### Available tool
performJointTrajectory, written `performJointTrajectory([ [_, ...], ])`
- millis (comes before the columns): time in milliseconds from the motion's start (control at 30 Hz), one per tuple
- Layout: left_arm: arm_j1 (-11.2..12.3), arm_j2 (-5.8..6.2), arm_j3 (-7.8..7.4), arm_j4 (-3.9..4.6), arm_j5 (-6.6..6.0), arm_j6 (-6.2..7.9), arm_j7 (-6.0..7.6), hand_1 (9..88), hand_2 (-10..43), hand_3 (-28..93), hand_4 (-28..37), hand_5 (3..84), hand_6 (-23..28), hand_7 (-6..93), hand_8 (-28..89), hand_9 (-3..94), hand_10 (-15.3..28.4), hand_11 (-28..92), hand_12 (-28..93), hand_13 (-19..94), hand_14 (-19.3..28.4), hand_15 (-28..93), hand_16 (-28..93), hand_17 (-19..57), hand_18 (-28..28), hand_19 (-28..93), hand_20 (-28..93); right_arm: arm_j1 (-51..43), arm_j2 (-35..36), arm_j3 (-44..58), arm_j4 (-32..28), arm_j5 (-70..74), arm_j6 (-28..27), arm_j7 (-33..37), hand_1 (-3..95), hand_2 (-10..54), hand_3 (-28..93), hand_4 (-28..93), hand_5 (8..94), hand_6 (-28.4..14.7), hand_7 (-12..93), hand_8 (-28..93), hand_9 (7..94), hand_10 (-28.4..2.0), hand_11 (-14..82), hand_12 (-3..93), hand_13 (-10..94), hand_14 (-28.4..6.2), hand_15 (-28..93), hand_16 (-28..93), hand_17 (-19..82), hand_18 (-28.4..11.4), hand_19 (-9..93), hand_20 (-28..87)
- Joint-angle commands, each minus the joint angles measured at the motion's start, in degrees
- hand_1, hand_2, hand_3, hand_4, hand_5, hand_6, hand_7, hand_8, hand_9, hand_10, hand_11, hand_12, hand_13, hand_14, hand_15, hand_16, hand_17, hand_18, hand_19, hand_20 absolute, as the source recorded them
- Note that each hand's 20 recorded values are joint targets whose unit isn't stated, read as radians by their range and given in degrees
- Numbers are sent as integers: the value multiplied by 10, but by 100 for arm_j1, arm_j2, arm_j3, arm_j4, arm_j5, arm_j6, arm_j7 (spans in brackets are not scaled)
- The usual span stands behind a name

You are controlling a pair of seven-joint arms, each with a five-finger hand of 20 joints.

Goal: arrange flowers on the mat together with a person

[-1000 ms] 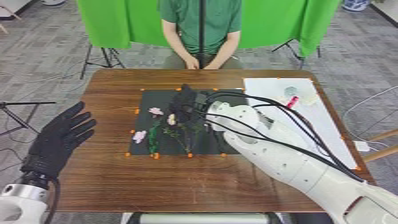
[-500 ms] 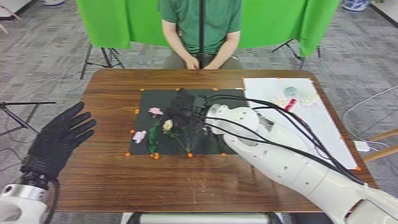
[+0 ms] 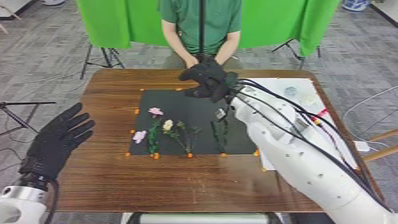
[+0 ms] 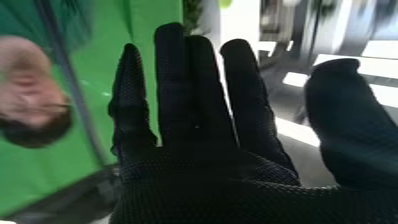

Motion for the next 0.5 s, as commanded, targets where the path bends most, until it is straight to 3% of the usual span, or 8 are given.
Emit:
performJointTrajectory([
  [33,143,-167,2,-26,12,-33,-1,288,-39,684,-269,317,40,136,-76,273,113,167,191,225,142,255,33,-90,217,427,95,-2221,630,2604,-876,3485,-1388,36,75,128,829,-195,424,-18,142,-87,427,-140,124,258,350,-131,268,273,121,-217,437,320],
  [100,198,-163,-40,-60,-8,11,32,289,-38,683,-269,317,40,136,-76,272,113,167,191,225,142,255,33,-90,217,427,95,-2830,602,3287,-1036,4133,-1522,-32,78,124,826,-195,421,-16,138,-84,421,-143,119,261,336,-132,246,281,113,-218,416,309],
  [167,323,-278,-154,-143,56,18,51,288,-39,684,-268,317,40,136,-76,272,113,167,191,225,142,255,33,-90,217,427,95,-3353,494,3924,-1188,4860,-1623,147,91,122,825,-197,424,-16,142,-82,419,-144,117,264,337,-130,234,297,113,-217,414,304],
  [233,439,-349,-206,-213,127,114,105,288,-38,684,-267,317,40,137,-76,272,113,167,191,225,140,254,33,-89,217,427,94,-3820,366,4470,-1344,5554,-1498,444,105,115,829,-198,428,-19,144,-83,416,-144,116,265,339,-127,229,304,116,-215,418,305],
  [333,460,-349,-246,-249,278,83,59,288,-39,686,-266,317,40,138,-76,273,113,168,191,225,140,253,33,-89,217,427,94,-4555,174,5158,-1583,6325,-1158,555,124,98,838,-198,436,-29,145,-82,420,-145,116,266,346,-128,228,312,120,-213,429,310],
  [500,470,-392,-250,-274,259,57,122,288,-40,687,-265,317,40,139,-77,273,113,168,190,226,139,253,33,-89,216,426,94,-5260,-133,5644,-1805,7179,-985,665,135,86,836,-198,437,-45,127,-82,427,-146,115,264,353,-130,227,317,120,-213,433,310],
])
